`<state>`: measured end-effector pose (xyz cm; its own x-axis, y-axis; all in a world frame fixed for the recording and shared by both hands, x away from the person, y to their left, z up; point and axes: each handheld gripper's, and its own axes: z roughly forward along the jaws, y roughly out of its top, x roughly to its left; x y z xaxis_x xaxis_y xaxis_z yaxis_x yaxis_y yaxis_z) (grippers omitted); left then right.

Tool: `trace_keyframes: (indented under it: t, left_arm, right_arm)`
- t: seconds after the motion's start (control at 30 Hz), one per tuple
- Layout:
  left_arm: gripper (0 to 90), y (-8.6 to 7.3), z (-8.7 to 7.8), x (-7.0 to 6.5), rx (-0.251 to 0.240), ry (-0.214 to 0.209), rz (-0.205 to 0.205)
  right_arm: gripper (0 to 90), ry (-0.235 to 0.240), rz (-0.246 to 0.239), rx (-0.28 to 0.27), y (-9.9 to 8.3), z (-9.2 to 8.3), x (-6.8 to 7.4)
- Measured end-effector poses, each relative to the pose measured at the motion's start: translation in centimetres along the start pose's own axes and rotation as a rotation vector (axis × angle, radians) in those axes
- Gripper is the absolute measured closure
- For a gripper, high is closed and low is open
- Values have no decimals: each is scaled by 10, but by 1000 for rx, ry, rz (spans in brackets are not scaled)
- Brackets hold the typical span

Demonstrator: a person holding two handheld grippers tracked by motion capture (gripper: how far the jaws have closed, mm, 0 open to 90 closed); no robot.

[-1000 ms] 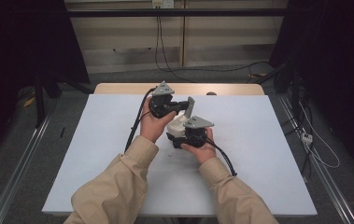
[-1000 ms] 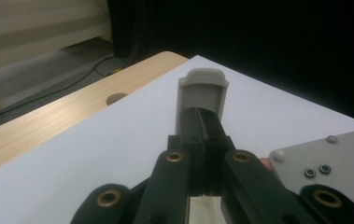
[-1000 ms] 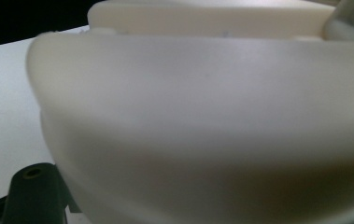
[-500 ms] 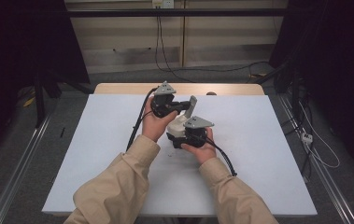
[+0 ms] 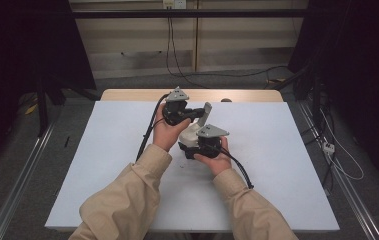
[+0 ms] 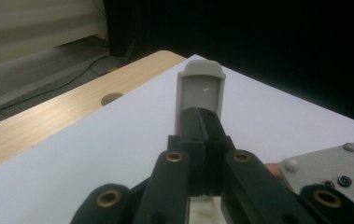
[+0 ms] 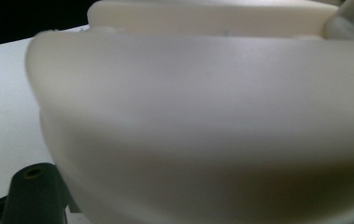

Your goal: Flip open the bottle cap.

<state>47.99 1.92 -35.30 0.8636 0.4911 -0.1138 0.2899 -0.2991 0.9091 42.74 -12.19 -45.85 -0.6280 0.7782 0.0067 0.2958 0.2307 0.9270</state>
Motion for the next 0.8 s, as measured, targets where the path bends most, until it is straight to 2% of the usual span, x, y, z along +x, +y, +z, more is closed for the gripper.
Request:
trace_keyframes:
  t: [0.8]
  left_arm:
    - [900, -1, 6, 1, 8, -7, 6]
  right_arm:
    - [187, 1, -1, 0, 0, 0, 0]
